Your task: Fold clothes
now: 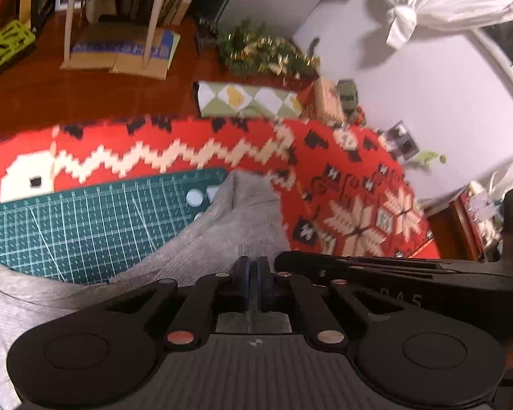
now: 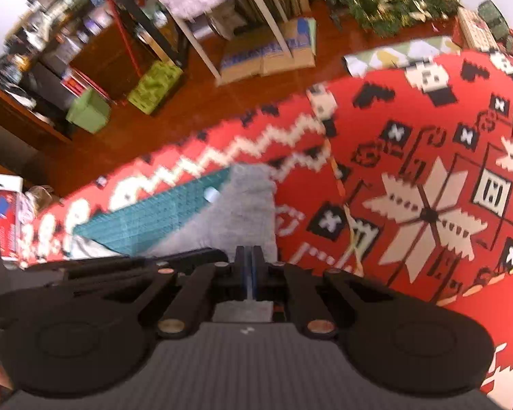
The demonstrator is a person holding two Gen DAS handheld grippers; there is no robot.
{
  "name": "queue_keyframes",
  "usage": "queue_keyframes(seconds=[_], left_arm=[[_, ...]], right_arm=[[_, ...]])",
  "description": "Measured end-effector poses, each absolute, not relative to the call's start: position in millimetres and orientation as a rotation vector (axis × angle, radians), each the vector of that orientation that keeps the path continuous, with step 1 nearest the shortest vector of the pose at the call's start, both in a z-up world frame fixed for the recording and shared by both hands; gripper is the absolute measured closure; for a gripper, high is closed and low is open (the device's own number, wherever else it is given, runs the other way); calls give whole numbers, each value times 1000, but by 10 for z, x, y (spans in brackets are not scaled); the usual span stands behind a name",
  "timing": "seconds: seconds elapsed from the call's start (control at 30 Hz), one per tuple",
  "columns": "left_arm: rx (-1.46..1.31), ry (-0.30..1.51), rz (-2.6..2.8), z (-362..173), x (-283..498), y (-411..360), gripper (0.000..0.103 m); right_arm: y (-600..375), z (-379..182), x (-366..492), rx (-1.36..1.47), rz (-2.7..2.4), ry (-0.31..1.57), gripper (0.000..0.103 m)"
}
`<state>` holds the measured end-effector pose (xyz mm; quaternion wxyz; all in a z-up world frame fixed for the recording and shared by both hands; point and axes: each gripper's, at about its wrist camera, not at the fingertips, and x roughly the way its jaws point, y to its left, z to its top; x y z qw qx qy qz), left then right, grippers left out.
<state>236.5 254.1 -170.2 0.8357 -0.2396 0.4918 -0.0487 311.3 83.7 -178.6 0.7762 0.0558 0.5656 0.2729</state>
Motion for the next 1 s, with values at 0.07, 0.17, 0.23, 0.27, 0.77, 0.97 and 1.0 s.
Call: queue_keyframes(seconds=[0.07,0.17,0.23,0.27,0.77,0.97,1.0], left_arm=[[-521,1046,-102,-1724,2376,2562,100],[-530,1010,-101,-1661,2358,2585,100],[-540,998,-99,-1641,2387,2600,100],[-542,996,-96,-1641,2408,2604,100],[-654,937,-15,-1596,2328,2833,99],[-668,904,42,-1260,1812,2962,97],[-679,913,60,-1235,1669,2986,97]], right_arm=[[833,-1791,3134,130,587,1228,100],[832,-1704,3179,140,594,1189,100],[852,-1689,3230,142,594,1177,100],[871,-1712,3256,139,593,1181,100],[940,-1794,3377,153,560,1157,99],[736,-1516,2967,135,601,1173,94],[707,-1490,2860,128,609,1185,94]])
